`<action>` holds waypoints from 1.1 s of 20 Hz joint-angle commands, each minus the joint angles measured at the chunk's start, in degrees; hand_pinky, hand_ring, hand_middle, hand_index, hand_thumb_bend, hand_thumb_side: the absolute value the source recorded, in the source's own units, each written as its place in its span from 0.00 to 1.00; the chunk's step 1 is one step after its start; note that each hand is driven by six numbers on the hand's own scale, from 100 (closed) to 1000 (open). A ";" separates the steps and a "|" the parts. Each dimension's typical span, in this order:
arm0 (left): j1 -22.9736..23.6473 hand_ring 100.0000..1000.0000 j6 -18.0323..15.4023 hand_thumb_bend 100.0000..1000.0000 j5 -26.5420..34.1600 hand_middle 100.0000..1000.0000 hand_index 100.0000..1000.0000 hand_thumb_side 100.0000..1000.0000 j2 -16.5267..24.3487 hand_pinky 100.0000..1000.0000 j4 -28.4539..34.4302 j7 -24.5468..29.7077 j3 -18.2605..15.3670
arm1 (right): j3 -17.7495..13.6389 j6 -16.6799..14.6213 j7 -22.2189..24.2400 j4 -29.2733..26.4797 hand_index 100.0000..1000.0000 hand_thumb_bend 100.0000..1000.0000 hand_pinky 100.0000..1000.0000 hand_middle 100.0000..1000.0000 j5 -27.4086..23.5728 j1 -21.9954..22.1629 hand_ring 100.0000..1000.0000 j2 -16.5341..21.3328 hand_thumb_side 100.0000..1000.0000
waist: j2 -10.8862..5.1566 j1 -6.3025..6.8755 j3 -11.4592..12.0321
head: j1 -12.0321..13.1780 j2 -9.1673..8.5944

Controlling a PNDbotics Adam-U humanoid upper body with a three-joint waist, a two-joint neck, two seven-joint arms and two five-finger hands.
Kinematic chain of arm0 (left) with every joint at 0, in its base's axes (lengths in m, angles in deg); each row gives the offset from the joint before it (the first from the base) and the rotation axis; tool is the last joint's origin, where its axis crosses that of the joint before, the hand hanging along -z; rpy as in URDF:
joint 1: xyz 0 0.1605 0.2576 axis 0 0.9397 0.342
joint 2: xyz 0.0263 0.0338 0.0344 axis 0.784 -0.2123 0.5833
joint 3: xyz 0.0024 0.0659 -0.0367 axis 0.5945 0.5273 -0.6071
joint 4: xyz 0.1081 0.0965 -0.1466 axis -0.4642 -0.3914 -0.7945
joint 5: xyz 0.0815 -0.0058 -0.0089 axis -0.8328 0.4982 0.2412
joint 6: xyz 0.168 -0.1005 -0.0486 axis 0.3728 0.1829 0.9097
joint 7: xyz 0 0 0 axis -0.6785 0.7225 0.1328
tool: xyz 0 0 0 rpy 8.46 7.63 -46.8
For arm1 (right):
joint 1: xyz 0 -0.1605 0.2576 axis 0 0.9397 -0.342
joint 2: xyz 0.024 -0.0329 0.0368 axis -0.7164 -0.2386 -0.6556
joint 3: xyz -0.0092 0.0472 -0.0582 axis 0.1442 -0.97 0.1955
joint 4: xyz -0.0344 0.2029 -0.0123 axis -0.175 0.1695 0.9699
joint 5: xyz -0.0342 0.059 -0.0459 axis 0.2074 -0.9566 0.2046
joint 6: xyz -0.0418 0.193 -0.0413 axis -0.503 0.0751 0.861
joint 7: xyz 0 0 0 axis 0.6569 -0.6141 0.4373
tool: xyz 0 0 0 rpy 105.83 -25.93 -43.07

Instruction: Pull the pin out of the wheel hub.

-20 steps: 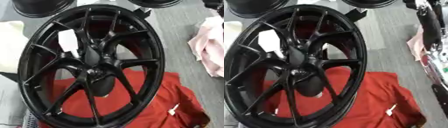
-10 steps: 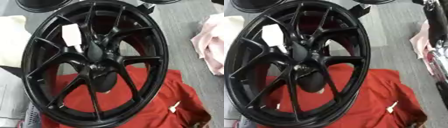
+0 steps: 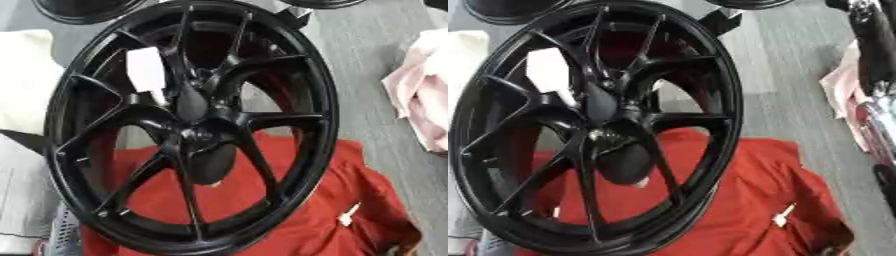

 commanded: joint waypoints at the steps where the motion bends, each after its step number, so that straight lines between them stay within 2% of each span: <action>1: -1.76 0.75 -0.84 0.00 -0.25 0.69 0.83 0.60 2.54 0.79 2.11 6.10 1.62 | -0.41 0.11 -0.07 -1.03 0.59 0.00 0.75 0.57 -0.04 -0.32 0.68 0.94 0.66 | -1.20 -0.01 0.19 | 0.10 -0.64; 6: -2.96 0.77 -2.09 0.00 1.46 0.72 0.86 0.65 3.16 0.81 3.33 14.83 4.49 | -0.33 0.20 -0.07 -1.03 0.59 0.00 0.75 0.57 -0.07 -0.17 0.68 1.02 0.67 | -1.23 0.33 0.42 | 0.01 -0.82; 9: -3.05 0.80 -3.08 0.00 4.02 0.75 0.89 0.70 3.09 0.84 4.41 19.05 5.03 | -0.25 0.26 -0.04 -1.03 0.59 0.00 0.75 0.57 -0.10 -0.13 0.68 0.98 0.68 | -1.23 0.37 0.38 | -0.14 -0.96; 12: -2.98 0.82 -2.96 0.01 6.11 0.76 0.89 0.71 3.62 0.85 6.19 21.75 5.56 | -0.24 0.26 -0.04 -1.03 0.59 0.00 0.75 0.57 -0.09 -0.04 0.68 0.98 0.68 | -1.23 0.41 0.41 | -0.17 -0.98; 18: -2.16 0.82 0.13 0.08 5.70 0.74 0.88 0.69 5.38 0.85 10.67 21.12 6.64 | -0.08 0.33 0.07 -1.03 0.59 0.00 0.75 0.57 -0.09 0.05 0.68 1.03 0.68 | -1.19 0.62 0.70 | 0.08 -0.76; 22: -1.95 0.81 5.24 0.15 5.61 0.71 0.86 0.74 5.95 0.84 11.81 18.42 7.96 | 0.10 0.42 0.21 -1.03 0.59 0.00 0.75 0.57 -0.14 0.06 0.68 0.98 0.69 | -1.13 0.73 0.74 | 0.30 -0.77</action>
